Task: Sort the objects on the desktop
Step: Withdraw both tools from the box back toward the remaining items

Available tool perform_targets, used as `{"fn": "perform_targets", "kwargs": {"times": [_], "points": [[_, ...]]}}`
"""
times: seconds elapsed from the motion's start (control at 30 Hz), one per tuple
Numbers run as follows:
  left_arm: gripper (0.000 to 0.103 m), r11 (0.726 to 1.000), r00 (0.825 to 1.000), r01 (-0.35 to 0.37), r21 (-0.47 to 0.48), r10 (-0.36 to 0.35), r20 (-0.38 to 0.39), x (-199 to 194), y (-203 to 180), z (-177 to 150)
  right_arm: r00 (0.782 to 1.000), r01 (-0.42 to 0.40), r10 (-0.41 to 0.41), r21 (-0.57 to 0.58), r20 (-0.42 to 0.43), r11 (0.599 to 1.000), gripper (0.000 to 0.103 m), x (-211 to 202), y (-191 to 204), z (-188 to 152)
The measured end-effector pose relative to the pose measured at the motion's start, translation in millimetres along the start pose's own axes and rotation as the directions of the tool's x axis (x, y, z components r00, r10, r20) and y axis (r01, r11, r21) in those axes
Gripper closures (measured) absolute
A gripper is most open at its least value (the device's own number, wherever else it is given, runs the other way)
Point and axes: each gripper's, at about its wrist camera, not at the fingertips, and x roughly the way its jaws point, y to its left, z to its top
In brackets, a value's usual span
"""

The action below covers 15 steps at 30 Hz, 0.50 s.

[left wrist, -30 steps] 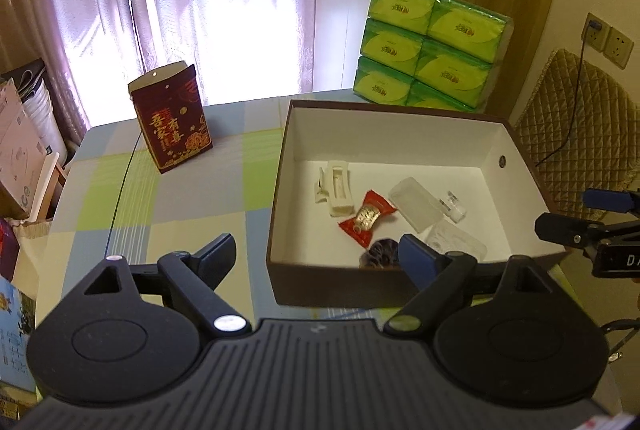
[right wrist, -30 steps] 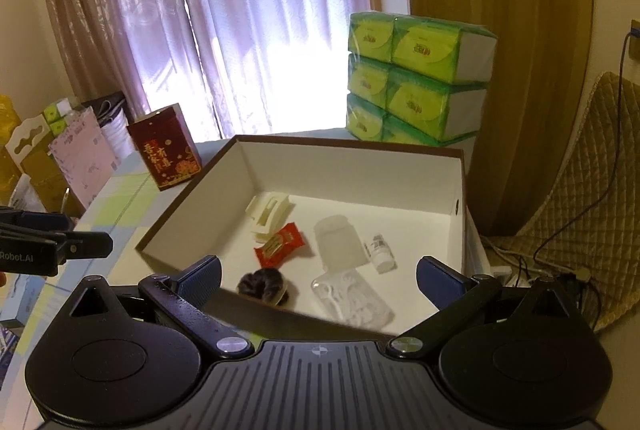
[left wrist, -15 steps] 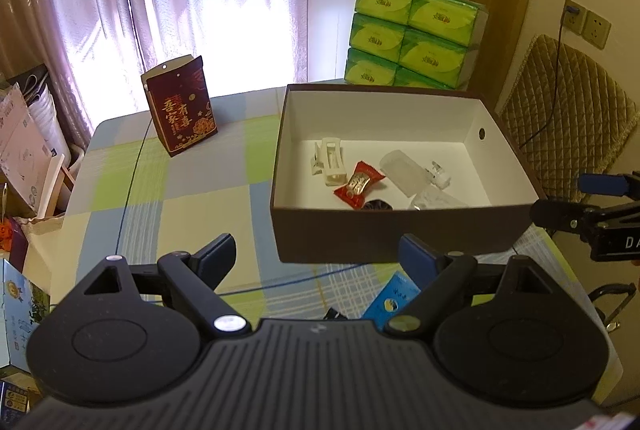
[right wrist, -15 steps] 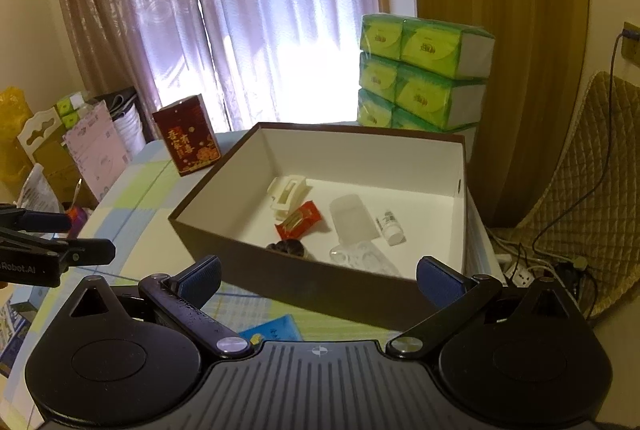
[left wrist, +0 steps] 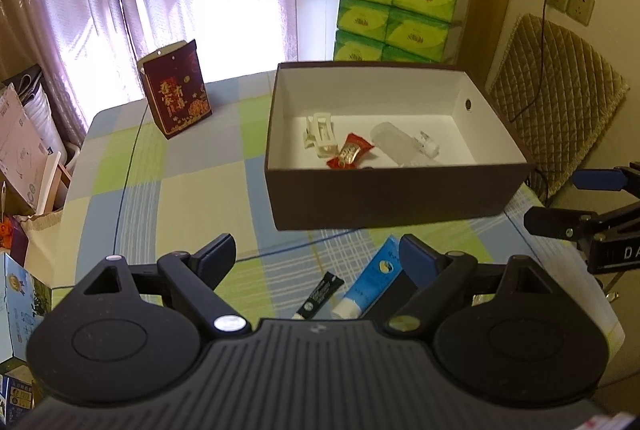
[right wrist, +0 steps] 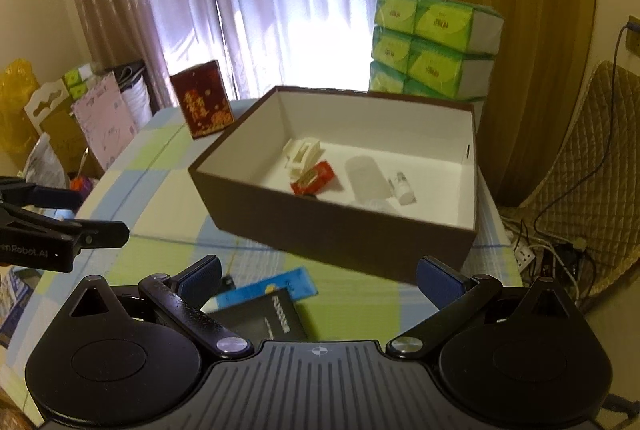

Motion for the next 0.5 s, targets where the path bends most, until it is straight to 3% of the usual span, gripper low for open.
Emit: {"fn": "perform_targets", "kwargs": {"times": [0.5], "points": [[0.016,0.999,0.998,-0.007,0.032,0.009,-0.065,4.7,-6.4,-23.3,0.998,0.019,-0.018,0.010,-0.064,1.000,0.002,-0.9,1.1,-27.6]]}}
